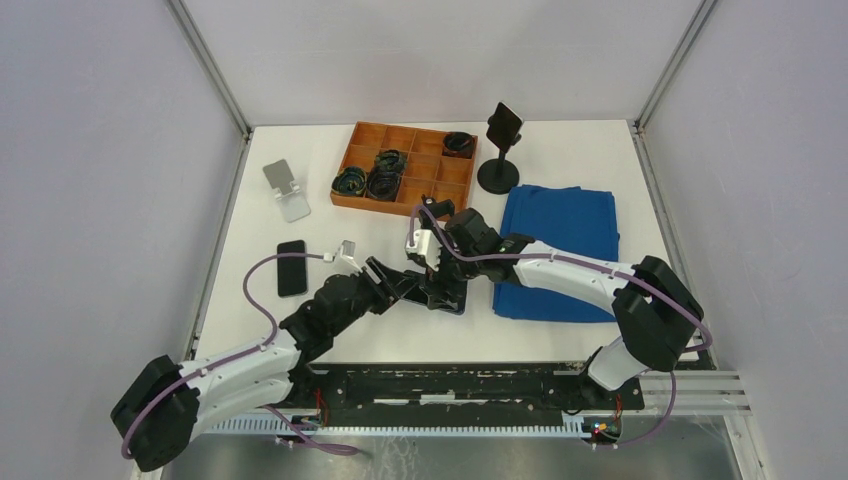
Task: Place the phone on the phone stand
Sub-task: Pick up the phone at the center of the board.
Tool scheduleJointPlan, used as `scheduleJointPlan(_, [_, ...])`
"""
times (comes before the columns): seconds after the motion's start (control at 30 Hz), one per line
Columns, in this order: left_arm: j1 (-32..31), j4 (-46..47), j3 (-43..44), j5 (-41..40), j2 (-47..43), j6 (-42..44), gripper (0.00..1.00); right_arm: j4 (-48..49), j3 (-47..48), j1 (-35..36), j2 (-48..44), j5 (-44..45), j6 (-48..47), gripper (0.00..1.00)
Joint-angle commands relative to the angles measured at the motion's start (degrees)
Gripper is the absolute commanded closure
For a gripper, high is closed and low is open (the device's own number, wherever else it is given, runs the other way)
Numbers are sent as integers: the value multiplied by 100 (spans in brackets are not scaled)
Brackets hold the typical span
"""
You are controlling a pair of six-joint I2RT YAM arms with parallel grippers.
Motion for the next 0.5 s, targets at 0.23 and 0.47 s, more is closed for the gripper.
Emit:
scheduleJointPlan(0.23, [-303, 808, 375, -265, 533, -171, 73, 443, -46, -70, -292, -471, 223, 60])
scheduleJointPlan(0.47, [-311, 623, 416, -366, 480, -21, 98, 503, -74, -108, -356, -525, 257, 60])
